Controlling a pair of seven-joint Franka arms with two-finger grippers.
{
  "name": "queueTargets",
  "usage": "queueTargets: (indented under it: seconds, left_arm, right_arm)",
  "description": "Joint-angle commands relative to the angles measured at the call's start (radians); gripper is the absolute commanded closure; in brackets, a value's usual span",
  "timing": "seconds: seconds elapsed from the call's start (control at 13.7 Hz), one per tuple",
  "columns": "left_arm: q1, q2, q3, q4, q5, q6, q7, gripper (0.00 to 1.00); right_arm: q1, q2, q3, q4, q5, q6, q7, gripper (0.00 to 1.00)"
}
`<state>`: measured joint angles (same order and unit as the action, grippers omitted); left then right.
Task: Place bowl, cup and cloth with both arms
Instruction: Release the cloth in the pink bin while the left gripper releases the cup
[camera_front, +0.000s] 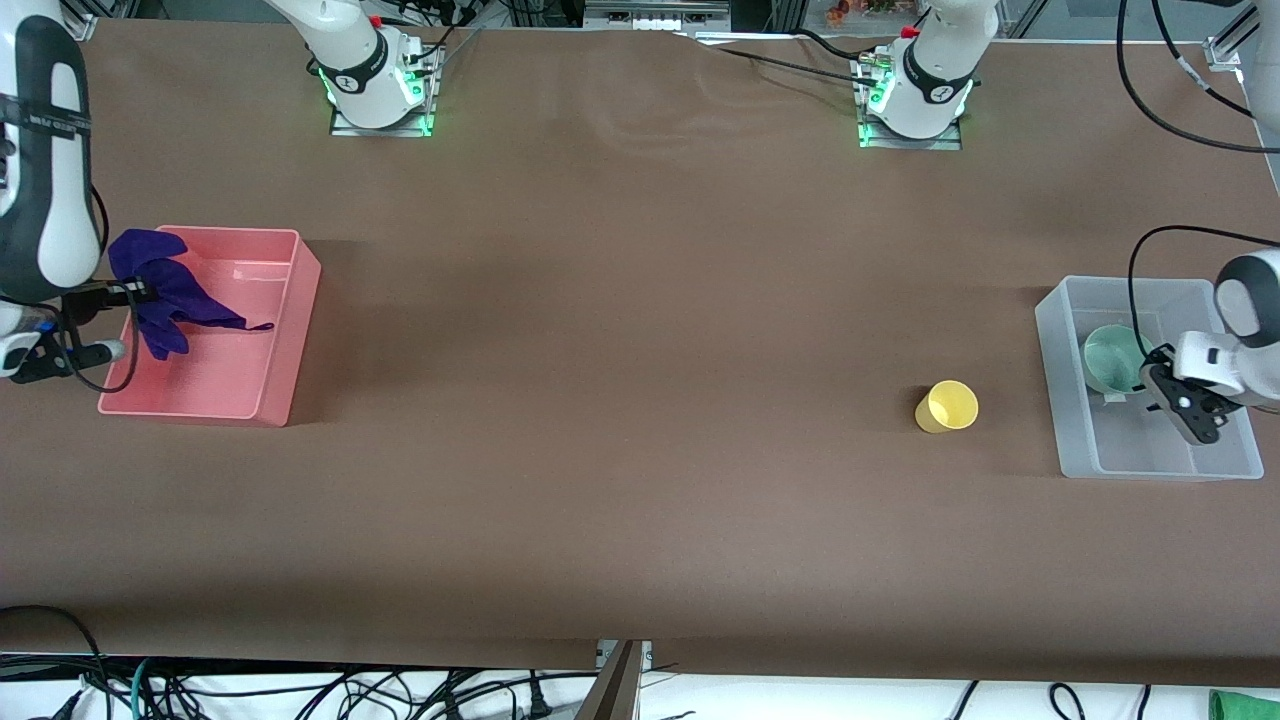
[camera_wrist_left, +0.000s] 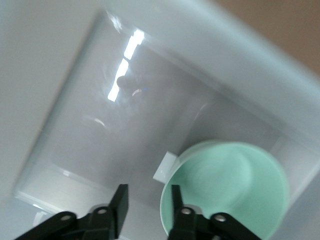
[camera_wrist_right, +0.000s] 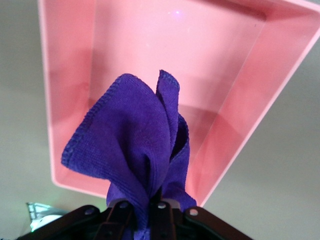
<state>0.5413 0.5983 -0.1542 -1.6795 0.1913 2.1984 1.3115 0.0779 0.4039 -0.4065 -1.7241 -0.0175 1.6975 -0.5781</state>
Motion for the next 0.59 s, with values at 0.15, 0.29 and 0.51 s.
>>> queueTargets:
  seconds: [0.15, 0.29, 0.51]
  left_arm:
    - [-0.139, -0.075, -0.053, 0.06, -0.064, -0.164, -0.41, 0.0]
    - [-0.21, -0.06, -0.053, 0.06, -0.099, -0.166, -0.646, 0.0]
    - [-0.271, -0.012, -0.053, 0.054, -0.217, -0.166, -0.947, 0.0]
  right_arm:
    - [0.008, -0.045, 0.003, -0.002, 0.069, -0.005, 0.006, 0.0]
    - [0.01, -0.08, 0.061, 0.073, 0.068, -0.065, 0.009, 0.0]
    - [0.01, -0.149, 0.171, 0.136, 0.071, -0.108, 0.011, 0.0]
